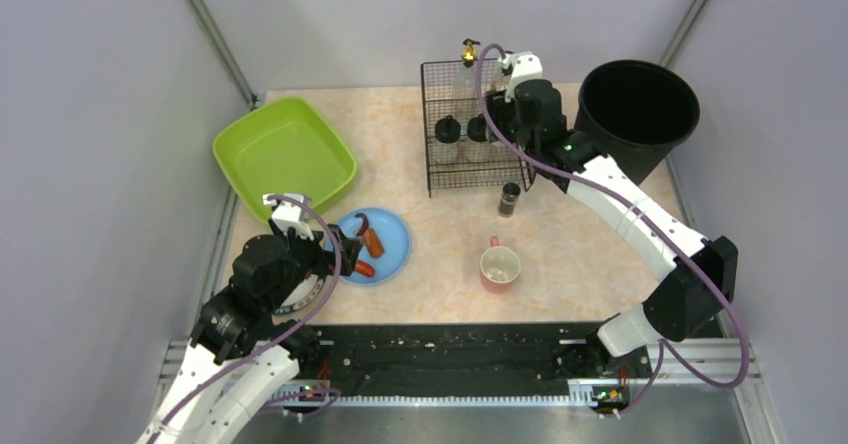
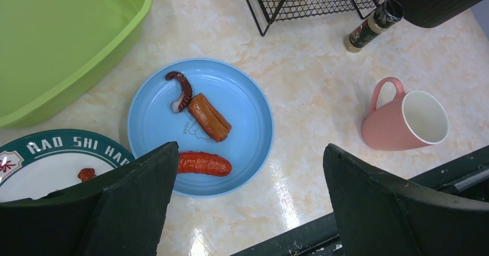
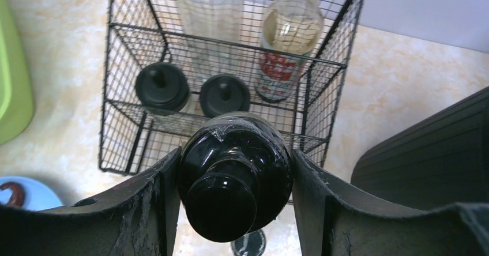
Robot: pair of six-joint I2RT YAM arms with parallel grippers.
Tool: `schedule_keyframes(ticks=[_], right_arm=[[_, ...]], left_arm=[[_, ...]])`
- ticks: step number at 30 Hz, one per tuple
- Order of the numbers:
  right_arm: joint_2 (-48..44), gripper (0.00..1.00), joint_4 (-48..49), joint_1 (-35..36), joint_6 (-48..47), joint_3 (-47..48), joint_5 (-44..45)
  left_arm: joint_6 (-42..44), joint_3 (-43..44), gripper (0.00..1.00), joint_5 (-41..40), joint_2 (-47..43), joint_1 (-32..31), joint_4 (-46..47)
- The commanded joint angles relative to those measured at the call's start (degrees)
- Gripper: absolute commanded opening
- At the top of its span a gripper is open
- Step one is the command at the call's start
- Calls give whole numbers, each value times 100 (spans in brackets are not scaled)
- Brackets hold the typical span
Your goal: Clear the kitchen counter
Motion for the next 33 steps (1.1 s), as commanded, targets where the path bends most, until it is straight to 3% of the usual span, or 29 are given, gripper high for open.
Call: schedule_keyframes(ticks=[1,33], right_arm=[[12,0,773,-272,33,572,23],[1364,0,1492,-920,160,742,243]], left_arm=[[64,4,99,12,-9,5,198],[65,9,99,-19,-36,5,194]])
